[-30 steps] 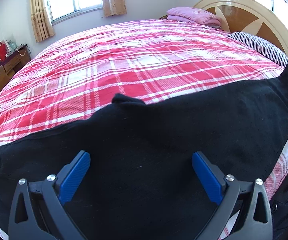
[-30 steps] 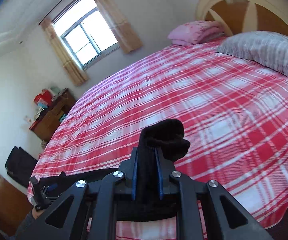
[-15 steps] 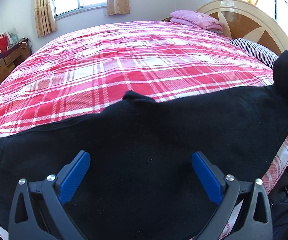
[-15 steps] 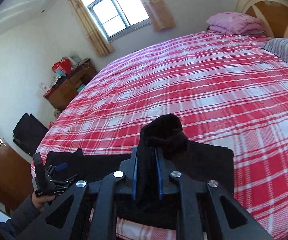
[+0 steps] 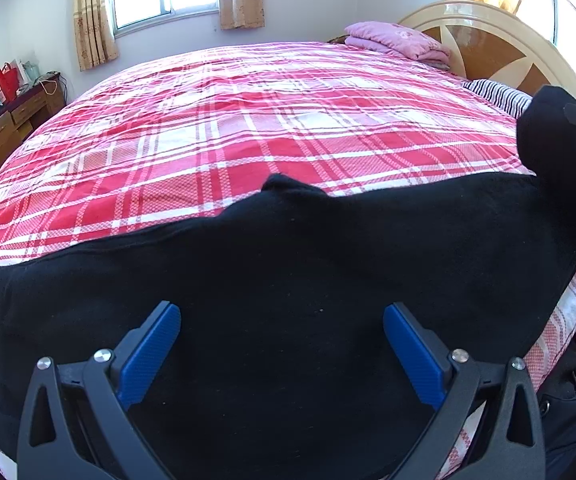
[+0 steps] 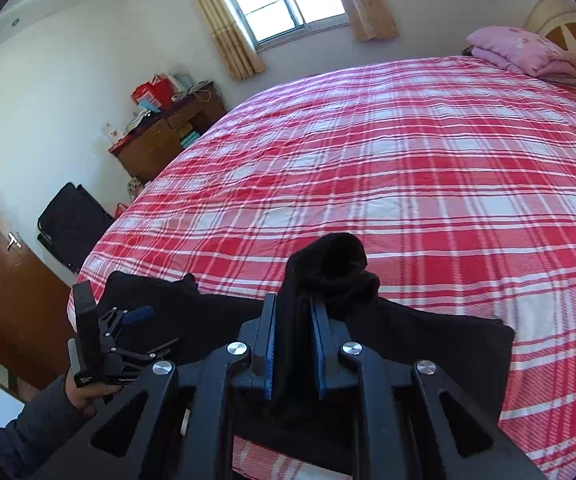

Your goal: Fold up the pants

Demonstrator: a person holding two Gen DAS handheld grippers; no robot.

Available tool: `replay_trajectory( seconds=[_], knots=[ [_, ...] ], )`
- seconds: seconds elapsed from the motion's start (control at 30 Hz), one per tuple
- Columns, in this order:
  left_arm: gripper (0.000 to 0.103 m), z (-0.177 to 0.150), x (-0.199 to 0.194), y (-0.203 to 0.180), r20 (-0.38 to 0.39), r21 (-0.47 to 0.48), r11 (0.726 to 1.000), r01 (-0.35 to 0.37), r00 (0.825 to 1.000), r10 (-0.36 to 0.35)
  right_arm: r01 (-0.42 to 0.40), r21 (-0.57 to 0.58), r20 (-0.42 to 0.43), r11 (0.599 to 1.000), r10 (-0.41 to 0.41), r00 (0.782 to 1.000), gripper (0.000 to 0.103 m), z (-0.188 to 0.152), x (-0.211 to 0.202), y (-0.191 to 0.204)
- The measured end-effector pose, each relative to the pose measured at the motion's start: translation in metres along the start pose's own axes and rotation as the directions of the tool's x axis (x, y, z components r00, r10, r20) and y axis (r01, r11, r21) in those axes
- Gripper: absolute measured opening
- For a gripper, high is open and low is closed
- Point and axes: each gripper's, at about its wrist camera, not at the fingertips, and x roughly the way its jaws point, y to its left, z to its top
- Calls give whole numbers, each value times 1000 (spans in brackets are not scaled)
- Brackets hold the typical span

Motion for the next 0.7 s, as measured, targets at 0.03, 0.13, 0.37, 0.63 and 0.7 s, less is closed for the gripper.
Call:
replay_trajectory(
  seconds=[0.03, 0.13, 0.37, 0.63, 0.7],
  knots=[
    [103, 0, 0, 0, 0, 0, 1000, 0, 1000, 0, -6, -9, -10, 1000, 6, 1000, 15, 0, 5, 5],
    [103, 0, 0, 0, 0, -1, 1000, 0, 1000, 0, -22, -27, -28, 999, 21, 999, 15, -3, 15, 15],
    [103, 0, 0, 0, 0, 0, 1000, 1, 1000, -1, -48, -80, -69, 996, 43, 997, 15, -8, 38, 40],
    [103, -2, 0, -1, 0, 0, 1000, 6, 1000, -6, -72, -140, -130, 988, 53, 990, 15, -18, 71, 65],
    [103, -2, 0, -2, 0, -1, 1000, 9, 1000, -9, -76, -168, -155, 983, 49, 987, 15, -24, 79, 72]
  ],
)
